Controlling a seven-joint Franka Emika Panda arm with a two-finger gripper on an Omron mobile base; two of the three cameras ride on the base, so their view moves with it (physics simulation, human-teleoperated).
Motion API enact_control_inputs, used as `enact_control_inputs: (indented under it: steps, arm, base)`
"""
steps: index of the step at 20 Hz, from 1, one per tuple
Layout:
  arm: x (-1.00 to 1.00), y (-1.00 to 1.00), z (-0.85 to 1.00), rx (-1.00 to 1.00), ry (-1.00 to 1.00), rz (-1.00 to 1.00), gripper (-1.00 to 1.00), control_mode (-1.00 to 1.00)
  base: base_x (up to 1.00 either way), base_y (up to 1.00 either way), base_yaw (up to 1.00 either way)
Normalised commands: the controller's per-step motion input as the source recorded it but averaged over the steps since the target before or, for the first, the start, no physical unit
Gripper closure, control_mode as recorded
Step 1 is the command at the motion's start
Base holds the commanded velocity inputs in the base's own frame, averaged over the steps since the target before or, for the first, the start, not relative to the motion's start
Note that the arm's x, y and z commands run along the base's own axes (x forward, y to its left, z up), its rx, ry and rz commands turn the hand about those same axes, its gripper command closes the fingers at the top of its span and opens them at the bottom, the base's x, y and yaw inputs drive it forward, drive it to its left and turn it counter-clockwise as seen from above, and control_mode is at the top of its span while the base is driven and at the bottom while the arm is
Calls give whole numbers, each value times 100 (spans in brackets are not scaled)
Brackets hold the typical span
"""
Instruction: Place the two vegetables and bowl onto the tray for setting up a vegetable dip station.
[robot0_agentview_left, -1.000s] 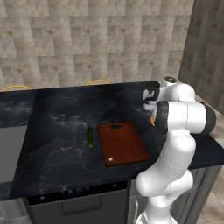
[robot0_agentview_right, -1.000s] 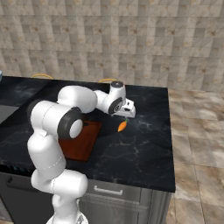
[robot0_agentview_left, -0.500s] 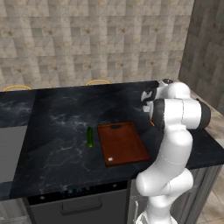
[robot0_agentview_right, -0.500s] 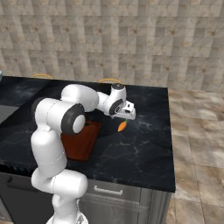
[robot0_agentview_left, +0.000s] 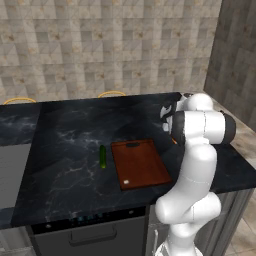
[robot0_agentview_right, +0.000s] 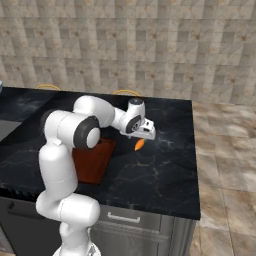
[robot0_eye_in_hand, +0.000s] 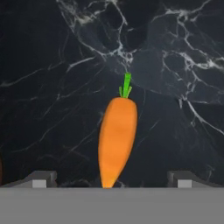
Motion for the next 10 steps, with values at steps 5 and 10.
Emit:
enact_control_inputs:
  steps: [5, 10]
  arm:
    - [4, -1, -21, 0, 5, 0, -100, -100]
    - [6, 0, -17, 0, 8, 0, -100, -100]
  base:
    - [0, 0, 0]
    - [0, 0, 0]
